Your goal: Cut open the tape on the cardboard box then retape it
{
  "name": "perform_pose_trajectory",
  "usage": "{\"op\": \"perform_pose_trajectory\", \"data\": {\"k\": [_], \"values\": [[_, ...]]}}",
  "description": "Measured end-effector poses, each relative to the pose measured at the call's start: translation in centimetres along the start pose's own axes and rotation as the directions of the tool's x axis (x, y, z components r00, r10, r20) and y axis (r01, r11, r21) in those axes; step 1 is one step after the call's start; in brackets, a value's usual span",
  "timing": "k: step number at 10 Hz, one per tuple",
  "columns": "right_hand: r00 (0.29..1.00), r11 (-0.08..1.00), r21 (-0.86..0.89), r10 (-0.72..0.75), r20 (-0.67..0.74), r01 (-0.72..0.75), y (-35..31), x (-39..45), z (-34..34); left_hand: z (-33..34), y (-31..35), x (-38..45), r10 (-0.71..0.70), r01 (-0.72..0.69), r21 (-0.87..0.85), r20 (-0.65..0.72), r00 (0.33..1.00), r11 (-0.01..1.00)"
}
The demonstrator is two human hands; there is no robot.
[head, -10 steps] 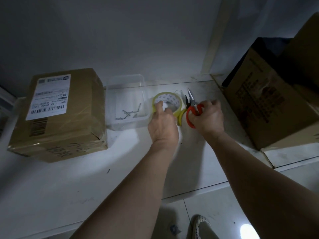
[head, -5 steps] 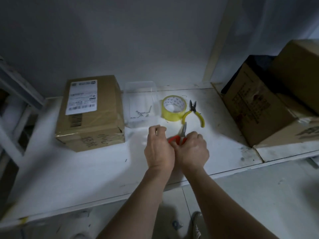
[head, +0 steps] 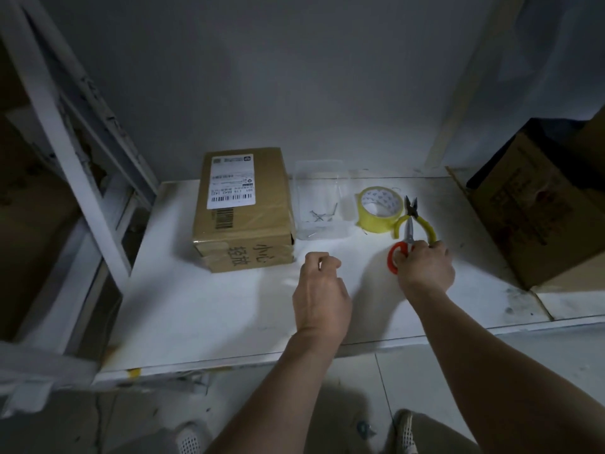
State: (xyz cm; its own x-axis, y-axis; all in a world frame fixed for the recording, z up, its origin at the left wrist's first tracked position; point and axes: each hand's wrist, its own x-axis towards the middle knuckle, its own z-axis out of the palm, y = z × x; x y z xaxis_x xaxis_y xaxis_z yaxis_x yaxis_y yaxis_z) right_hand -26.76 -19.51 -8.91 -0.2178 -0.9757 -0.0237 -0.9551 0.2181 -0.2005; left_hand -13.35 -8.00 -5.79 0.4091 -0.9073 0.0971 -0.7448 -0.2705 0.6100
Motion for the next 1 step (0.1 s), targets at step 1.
{"op": "perform_pose_trajectory", "data": {"k": [1], "values": [[0.997, 0.997, 0.024, -0.069, -0.021, 0.07, -0.45, -0.71, -1.01, -0.78, 0.58, -0.04, -0.049, 0.049, -0.003, 0.035, 0.998, 0.999]]}}
